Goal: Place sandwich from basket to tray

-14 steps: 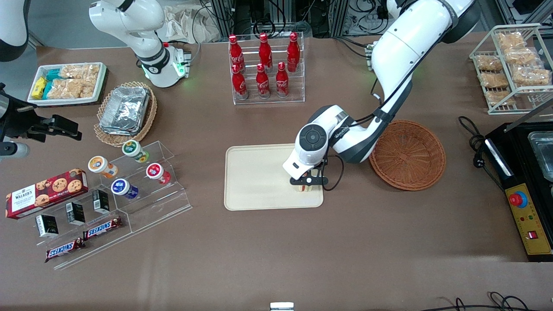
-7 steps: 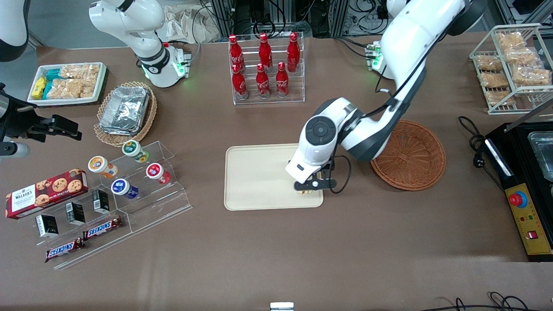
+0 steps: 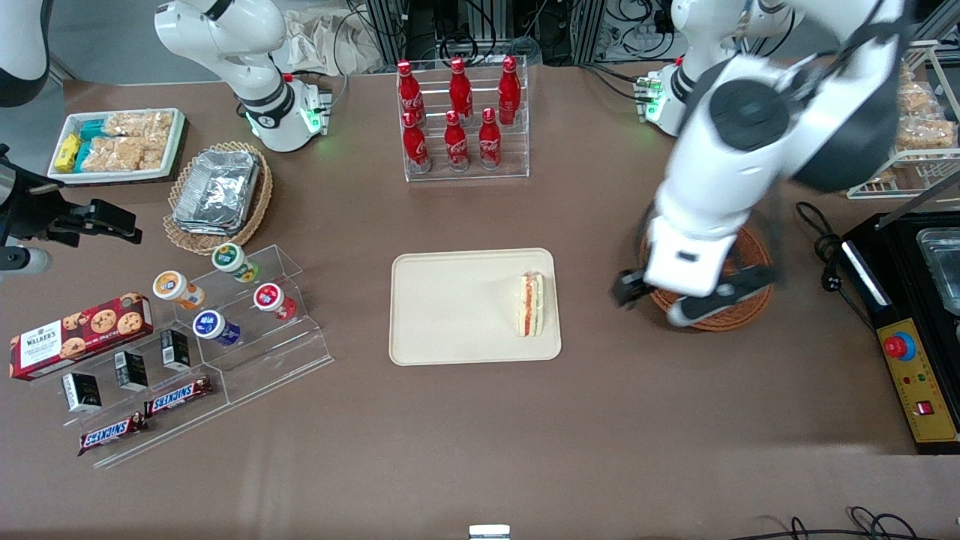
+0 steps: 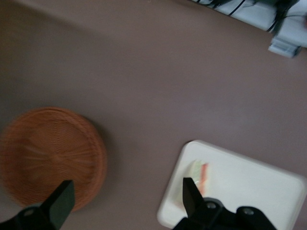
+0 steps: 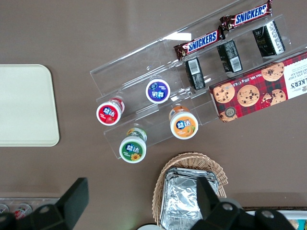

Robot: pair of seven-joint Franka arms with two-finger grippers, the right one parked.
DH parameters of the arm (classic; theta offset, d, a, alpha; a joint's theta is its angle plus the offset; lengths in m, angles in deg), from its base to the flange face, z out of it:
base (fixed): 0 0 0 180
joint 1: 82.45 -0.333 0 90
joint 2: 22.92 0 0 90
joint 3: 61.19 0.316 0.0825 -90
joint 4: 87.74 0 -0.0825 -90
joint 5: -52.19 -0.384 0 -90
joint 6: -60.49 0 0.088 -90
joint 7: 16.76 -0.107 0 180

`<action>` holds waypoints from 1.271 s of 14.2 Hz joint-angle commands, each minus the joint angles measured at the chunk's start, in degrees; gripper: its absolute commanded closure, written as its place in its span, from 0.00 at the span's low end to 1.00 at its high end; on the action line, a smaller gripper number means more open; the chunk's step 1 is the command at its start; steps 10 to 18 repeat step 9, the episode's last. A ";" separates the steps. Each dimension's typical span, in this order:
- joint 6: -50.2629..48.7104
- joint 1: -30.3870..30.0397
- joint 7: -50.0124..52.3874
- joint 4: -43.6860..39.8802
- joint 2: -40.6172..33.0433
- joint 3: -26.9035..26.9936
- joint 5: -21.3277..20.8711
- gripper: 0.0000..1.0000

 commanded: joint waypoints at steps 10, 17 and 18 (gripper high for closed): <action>-6.05 9.05 -53.58 15.68 -20.30 29.38 8.62 0.00; -6.05 9.05 -53.58 15.68 -20.30 29.38 8.62 0.00; -6.05 9.05 -53.58 15.68 -20.30 29.38 8.62 0.00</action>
